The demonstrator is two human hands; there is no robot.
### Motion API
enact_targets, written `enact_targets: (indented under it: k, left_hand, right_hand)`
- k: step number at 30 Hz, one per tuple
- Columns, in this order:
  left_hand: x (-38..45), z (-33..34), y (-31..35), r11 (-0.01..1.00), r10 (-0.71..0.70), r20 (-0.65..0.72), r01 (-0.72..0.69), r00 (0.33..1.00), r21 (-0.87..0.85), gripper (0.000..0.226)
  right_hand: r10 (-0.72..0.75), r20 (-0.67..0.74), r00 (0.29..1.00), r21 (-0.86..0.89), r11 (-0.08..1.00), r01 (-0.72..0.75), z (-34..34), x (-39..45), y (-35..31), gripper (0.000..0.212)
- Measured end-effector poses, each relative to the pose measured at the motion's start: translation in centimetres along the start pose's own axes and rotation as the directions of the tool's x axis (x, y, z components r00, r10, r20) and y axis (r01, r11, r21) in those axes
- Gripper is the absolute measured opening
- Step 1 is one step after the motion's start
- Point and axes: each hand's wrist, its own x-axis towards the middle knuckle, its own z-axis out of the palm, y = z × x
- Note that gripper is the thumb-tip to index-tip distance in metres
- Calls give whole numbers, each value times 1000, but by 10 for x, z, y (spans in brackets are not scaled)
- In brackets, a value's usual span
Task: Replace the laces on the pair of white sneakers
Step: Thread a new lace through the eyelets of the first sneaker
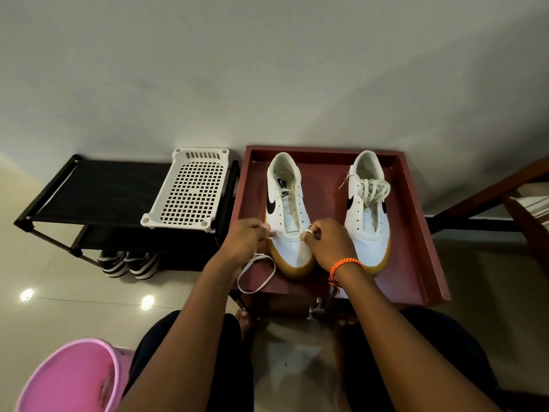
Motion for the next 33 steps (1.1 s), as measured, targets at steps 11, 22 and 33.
enact_targets:
  k: [11, 22, 33]
  left_hand:
    - [-79, -5, 97, 913, 371, -195, -395, 908, -105, 29]
    - [-164, -20, 203, 738, 610, -303, -664, 732, -121, 29]
    - [-222, -37, 271, 602, 695, -402, -788, 596, -129, 18]
  right_hand:
    - [-59, 25, 998, 449, 893, 42, -87, -32, -82, 25]
    - [-288, -199, 937, 606, 715, 349, -198, -93, -192, 28]
    - [-348, -413, 841, 565, 626, 537, -260, -133, -255, 21]
